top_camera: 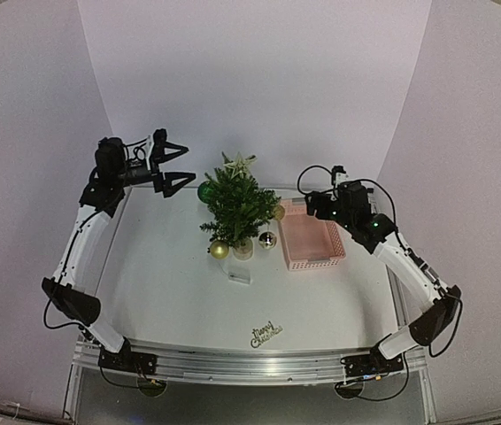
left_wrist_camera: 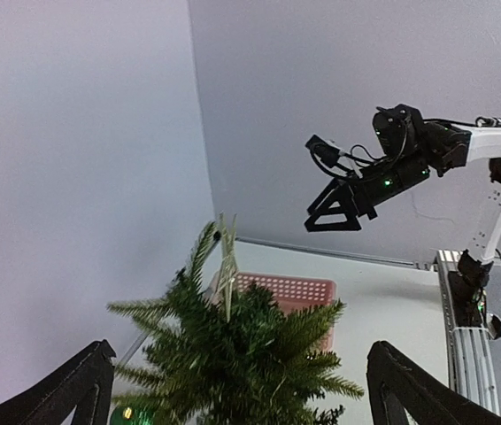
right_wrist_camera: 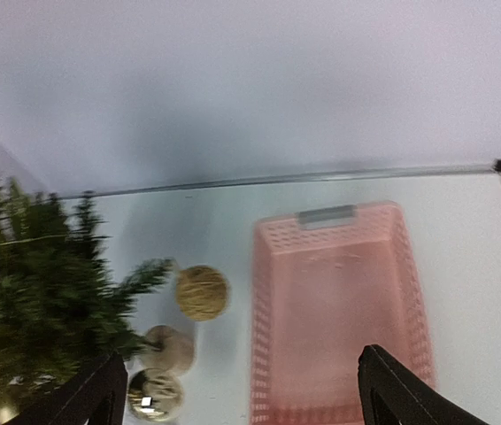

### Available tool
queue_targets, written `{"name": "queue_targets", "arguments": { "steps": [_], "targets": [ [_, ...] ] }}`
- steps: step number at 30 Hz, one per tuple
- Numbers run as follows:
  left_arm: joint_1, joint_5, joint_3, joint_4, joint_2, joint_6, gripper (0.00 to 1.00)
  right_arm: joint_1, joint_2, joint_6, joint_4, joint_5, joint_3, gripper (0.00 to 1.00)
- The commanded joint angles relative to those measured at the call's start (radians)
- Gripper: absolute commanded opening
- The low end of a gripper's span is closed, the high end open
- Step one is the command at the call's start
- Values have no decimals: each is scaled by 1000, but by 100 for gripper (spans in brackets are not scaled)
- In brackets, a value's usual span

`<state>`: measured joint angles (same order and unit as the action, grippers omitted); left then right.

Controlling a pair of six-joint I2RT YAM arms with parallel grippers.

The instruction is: Decorate the small christmas tree

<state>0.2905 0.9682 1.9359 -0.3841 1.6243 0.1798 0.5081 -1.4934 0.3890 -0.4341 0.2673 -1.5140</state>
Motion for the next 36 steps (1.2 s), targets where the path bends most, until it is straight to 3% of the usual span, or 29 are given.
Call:
{"name": "queue_targets", "arguments": {
  "steps": [1, 8, 11, 14, 19, 25, 29, 32, 36],
  "targets": [
    [-45, -224, -222, -41, -163, -66, 100, -149, 101, 94, -86, 146, 160, 88],
    [-104, -714, -704, 72, -423, -281, 100, -394, 309, 125, -89, 218, 496, 89],
    [-181, -804, -916, 137, -514, -381, 100, -428, 375, 86, -60, 251, 639, 91],
    [-244, -855, -1092, 189, -552, -374, 100, -432, 429, 19, 23, 199, 757, 92],
    [-306, -818, -1328, 337, -621, -296, 100, -433, 527, -7, 145, 158, 933, 92],
    [-345, -599, -1447, 349, -700, -118, 100, -432, 674, -27, 229, 131, 1076, 92],
    [-373, -639, -1530, 418, -734, -134, 99, -433, 809, -80, 282, 86, 1142, 93],
    [-387, -722, -1605, 540, -765, -212, 91, -432, 933, -120, 295, 73, 1197, 93],
    [-399, -739, -1681, 647, -804, -246, 89, -433, 1084, -129, 310, 88, 1268, 92]
  ]
}}
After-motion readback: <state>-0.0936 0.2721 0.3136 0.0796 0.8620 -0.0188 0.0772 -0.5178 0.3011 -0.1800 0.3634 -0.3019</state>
